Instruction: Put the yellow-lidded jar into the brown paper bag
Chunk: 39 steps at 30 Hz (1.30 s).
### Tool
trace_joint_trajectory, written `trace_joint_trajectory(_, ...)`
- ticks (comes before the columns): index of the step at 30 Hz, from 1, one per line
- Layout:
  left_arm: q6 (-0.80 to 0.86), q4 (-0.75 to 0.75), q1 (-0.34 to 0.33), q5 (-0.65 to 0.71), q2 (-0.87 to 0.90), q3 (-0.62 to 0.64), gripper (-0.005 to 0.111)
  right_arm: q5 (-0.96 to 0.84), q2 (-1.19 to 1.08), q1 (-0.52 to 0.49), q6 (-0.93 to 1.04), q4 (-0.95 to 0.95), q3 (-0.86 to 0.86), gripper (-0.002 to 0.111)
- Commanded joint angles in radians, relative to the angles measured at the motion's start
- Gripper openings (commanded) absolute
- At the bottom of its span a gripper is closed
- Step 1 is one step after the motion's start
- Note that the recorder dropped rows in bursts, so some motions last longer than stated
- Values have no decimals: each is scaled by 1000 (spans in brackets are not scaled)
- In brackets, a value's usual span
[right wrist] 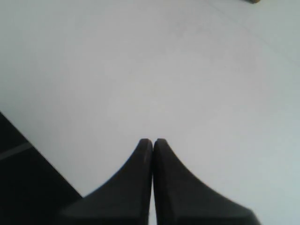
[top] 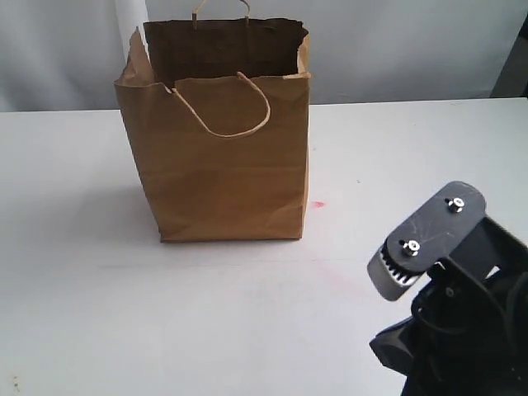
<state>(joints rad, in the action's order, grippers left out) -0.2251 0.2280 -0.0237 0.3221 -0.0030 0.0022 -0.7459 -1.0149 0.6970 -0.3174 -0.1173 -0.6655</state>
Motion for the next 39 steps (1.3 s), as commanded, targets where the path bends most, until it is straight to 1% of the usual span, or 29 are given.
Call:
trace_joint_trajectory(1, -4, -4, 3, -4, 3, -2, 1, 23, 9, 2, 5, -12, 5, 0)
trace_joint_trajectory(3, -4, -4, 3, -4, 3, -2, 1, 37, 21, 2, 10, -55, 5, 0)
trace_joint_trajectory(5, -4, -4, 3, -4, 3, -2, 1, 98, 38, 0, 10, -111, 12, 0)
trace_joint_trajectory(7, -4, -4, 3, -4, 3, -2, 1, 219, 66, 0, 2, -169, 28, 0)
trace_joint_trajectory(8, -4, -4, 3, -4, 3, -2, 1, 320, 90, -2, 2, -200, 48, 0)
trace_joint_trajectory(10, -4, -4, 3, -4, 3, -2, 1, 465, 138, -18, 2, -247, 86, 0)
trace_joint_trajectory(12, -4, -4, 3, -4, 3, -2, 1, 624, 195, -64, 2, -274, 145, 0)
trace_joint_trajectory(14, -4, -4, 3, -4, 3, -2, 1, 727, 256, -126, 2, -291, 210, 0)
trace_joint_trajectory(16, -4, -4, 3, -4, 3, -2, 1, 782, 308, -188, 2, -293, 265, 0)
trace_joint_trajectory(20, -4, -4, 3, -4, 3, -2, 1, 796, 474, -306, 2, -291, 363, 0)
trace_joint_trajectory(26, -4, -4, 3, -4, 3, -2, 1, 785, 738, -406, 2, -291, 494, 0)
trace_joint_trajectory(33, -4, -4, 3, -4, 3, -2, 1, 785, 999, -471, 2, -293, 637, 0)
trace_joint_trajectory(37, -4, -4, 3, -4, 3, -2, 1, 784, 1015, -485, 11, -293, 665, 0)
trace_joint_trajectory(39, -4, -4, 3, -4, 3, -2, 1, 731, 1015, -490, -2, -289, 665, 0)
